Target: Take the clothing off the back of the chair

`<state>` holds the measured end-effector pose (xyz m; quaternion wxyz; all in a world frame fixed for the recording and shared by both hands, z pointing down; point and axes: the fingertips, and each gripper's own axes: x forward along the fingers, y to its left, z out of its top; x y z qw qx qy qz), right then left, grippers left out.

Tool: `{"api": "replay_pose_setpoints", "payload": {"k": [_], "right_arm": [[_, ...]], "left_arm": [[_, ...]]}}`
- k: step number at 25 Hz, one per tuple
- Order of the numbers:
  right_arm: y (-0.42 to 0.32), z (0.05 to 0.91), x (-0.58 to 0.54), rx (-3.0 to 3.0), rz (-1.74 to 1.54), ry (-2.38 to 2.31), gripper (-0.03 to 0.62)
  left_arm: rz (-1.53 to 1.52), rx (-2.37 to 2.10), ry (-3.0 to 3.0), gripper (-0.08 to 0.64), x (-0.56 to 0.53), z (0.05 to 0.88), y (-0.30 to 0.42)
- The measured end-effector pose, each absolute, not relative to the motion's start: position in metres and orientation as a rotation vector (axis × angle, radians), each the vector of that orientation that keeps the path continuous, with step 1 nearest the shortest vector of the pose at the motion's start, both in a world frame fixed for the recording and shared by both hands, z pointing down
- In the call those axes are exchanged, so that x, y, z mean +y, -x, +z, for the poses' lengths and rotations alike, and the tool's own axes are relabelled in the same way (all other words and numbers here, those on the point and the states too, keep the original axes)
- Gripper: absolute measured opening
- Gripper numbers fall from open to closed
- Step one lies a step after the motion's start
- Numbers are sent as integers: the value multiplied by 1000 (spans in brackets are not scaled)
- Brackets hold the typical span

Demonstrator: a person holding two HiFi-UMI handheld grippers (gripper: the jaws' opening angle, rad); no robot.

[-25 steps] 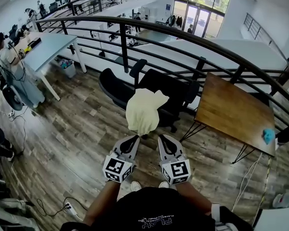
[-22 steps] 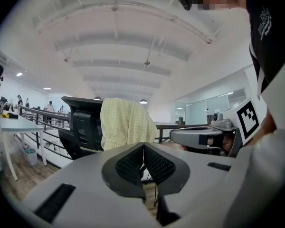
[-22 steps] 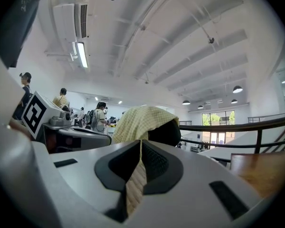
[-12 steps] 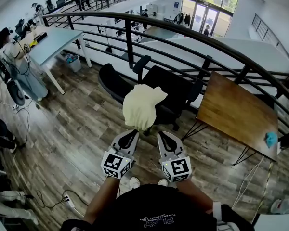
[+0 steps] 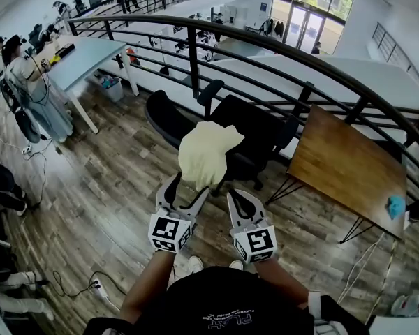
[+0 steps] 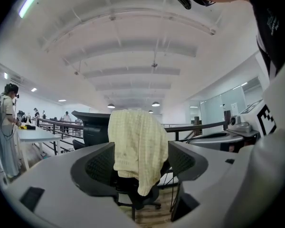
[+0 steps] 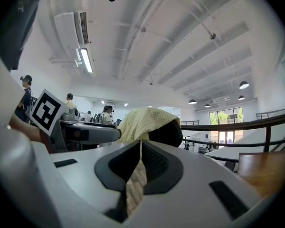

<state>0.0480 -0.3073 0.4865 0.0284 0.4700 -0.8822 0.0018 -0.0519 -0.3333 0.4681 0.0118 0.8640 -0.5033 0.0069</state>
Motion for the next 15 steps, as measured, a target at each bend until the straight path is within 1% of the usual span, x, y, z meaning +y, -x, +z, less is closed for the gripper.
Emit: {"api": "replay_pose_setpoints", "payload": {"k": [2,5,15], "right_arm": [[-49,485,-307,-2726,2,-1452,23],[-53,484,-310,-2724,-1,-1462,23],[-61,491,-320,-2681,18,-1469,23]], "left_arm": [[44,-1588,-2681,370,-340,468,52],[88,-1590,-2677,393,-350,469,48],[186,-1488,-2720,394,-368,475,30]]}}
